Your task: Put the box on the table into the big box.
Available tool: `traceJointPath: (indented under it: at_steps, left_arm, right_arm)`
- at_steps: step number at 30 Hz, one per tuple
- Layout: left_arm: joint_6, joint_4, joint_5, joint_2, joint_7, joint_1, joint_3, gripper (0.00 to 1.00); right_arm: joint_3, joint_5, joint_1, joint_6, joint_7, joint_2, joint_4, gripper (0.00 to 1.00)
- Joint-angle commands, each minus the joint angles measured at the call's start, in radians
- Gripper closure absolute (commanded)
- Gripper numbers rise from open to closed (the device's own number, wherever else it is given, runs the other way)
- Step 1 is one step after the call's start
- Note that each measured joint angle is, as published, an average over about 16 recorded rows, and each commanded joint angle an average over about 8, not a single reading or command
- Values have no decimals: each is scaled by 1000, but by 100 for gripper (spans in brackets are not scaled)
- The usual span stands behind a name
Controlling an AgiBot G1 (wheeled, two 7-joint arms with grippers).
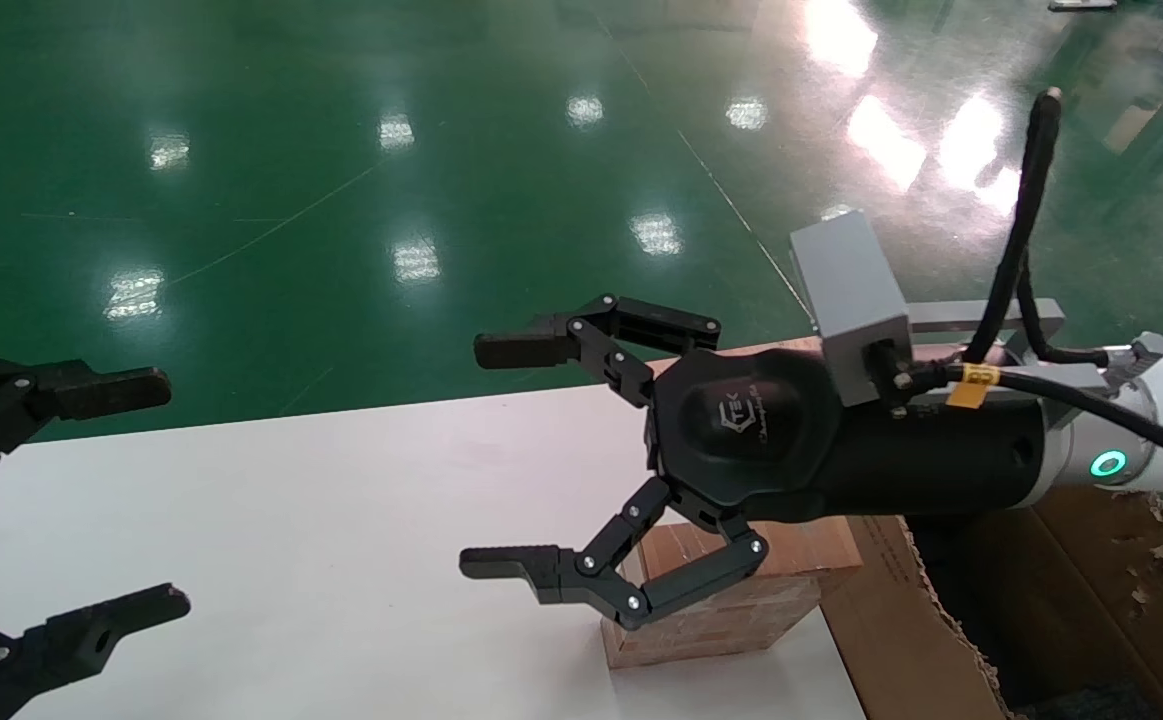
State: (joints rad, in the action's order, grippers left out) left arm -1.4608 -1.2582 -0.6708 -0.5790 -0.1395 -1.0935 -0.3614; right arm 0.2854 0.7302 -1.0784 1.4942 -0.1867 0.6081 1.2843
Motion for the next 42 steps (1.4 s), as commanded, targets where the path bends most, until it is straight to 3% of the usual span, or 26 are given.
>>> traceJointPath:
  at_steps: [1, 14, 31, 42]
  left_arm:
    - [0, 0, 0, 0, 0, 0, 0, 0]
    - [0, 0, 0, 0, 0, 0, 0, 0]
    - [0, 0, 0, 0, 0, 0, 0, 0]
    - [0, 0, 0, 0, 0, 0, 0, 0]
  right_arm:
    - [0, 0, 0, 0, 0, 1, 0, 0]
    - [11, 6, 31, 65, 24, -58, -34, 0]
    - [106, -70, 113, 95, 158, -250, -171, 0]
    - [129, -64, 118, 82, 166, -256, -166, 0]
